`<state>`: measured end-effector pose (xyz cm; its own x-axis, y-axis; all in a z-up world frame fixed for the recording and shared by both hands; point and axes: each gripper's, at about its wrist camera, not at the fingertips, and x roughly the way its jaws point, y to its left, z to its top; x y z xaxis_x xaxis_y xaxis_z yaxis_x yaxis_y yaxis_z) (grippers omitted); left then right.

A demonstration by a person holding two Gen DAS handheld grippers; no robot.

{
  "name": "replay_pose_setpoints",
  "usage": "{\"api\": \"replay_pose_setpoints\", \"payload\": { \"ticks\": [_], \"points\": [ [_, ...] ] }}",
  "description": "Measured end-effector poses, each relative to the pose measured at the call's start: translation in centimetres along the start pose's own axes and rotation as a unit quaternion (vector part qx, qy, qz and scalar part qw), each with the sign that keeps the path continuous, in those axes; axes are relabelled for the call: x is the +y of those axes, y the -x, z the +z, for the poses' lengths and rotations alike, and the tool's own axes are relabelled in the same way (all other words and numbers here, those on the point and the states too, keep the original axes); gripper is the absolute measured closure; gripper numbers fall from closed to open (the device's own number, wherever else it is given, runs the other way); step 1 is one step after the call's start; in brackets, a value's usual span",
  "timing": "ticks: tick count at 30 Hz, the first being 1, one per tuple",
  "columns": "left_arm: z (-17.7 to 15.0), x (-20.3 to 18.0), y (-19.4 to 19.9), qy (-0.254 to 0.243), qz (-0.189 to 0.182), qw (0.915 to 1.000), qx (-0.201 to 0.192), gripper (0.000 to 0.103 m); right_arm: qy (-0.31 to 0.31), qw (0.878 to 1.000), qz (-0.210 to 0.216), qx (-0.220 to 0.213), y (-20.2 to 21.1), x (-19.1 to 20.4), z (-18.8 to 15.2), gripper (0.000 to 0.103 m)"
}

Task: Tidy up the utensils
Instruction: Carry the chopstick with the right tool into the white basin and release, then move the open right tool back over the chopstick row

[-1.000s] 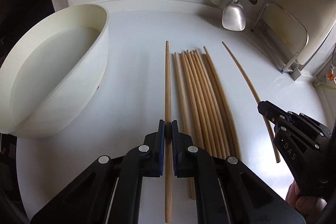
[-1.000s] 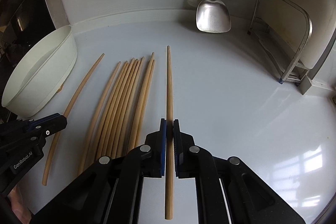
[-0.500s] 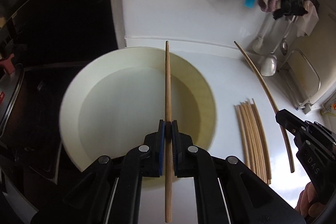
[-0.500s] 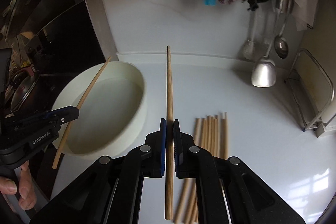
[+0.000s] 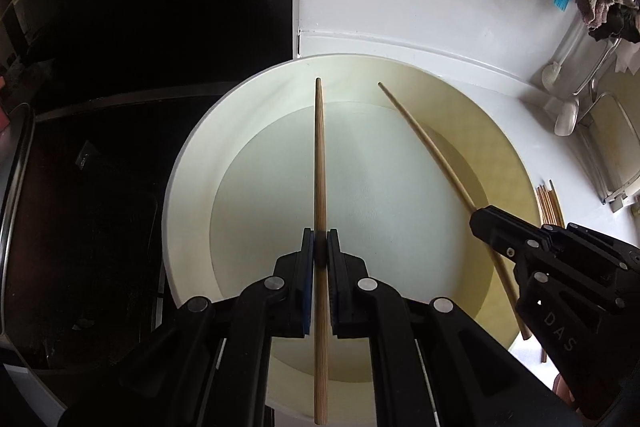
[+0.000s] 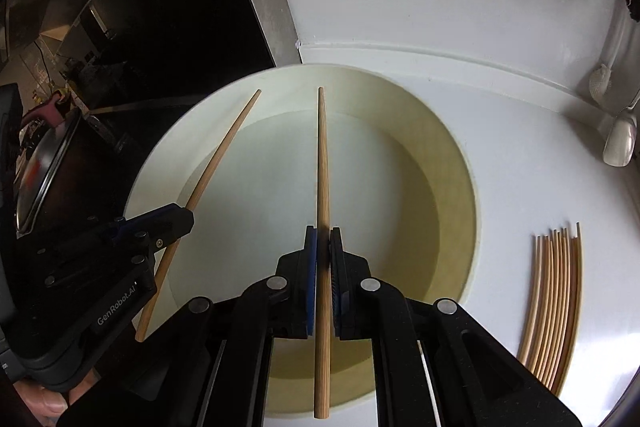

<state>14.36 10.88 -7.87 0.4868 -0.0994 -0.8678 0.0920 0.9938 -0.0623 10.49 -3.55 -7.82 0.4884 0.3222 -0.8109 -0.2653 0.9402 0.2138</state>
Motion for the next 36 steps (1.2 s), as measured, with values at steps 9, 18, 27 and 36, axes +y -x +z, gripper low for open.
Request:
{"api": "replay_pose_setpoints", "payload": {
  "ticks": [9,18,27,36],
  "points": [
    [0.4,0.4,-3.0,-0.009,-0.009,0.9996,0.024,0.096,-0.017,0.999,-0.018,0.038,-3.2,-0.7,0.0,0.097],
    [0.5,1.6,-4.5,-0.002,-0.012,0.9992,0.039,0.095,-0.029,0.997,-0.022,0.065,-5.1,-0.8,-0.2,0.097],
    [0.5,2.3,-2.5,0.007,0.005,0.9999,0.013,0.048,-0.035,0.998,-0.028,0.043,-3.7,-1.3,0.1,0.081],
    [-1.0,2.6,1.2,0.015,0.018,0.9996,-0.015,0.03,-0.026,0.999,-0.032,0.005,0.2,-1.4,-1.9,0.057]
  ]
}}
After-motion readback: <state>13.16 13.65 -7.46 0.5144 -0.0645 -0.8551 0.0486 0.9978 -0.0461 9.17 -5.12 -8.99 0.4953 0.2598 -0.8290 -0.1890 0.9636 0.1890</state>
